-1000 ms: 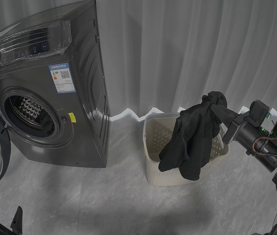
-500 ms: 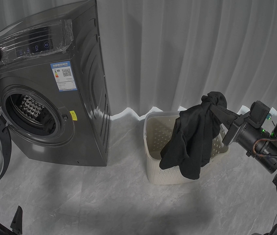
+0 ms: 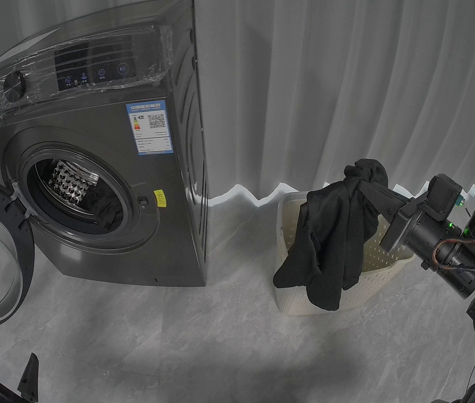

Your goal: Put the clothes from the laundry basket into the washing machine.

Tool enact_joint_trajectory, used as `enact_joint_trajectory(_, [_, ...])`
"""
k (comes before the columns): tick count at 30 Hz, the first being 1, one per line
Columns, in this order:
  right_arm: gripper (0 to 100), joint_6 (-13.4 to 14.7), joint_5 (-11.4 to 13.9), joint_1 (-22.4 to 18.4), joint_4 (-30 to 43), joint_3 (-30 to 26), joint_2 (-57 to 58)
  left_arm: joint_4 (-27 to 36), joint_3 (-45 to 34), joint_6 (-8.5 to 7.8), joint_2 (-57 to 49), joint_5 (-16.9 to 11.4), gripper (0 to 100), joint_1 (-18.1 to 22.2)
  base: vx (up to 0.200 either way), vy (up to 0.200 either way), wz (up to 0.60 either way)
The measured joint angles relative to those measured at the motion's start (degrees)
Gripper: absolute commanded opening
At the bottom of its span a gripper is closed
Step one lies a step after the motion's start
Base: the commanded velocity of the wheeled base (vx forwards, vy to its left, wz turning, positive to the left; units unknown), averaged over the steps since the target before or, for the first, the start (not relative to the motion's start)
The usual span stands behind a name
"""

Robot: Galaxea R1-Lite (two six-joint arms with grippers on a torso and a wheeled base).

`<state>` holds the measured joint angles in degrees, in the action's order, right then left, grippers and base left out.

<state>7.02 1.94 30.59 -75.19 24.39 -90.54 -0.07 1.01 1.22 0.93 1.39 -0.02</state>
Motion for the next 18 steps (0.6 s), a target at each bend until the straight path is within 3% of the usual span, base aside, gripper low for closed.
enact_joint_trajectory(18, [0,0.0,0.0,3.3,-0.5,-0.6,0.0,0.1,0.0,-0.21,0.0,0.0,100,0.0,0.000,0.200,0.00])
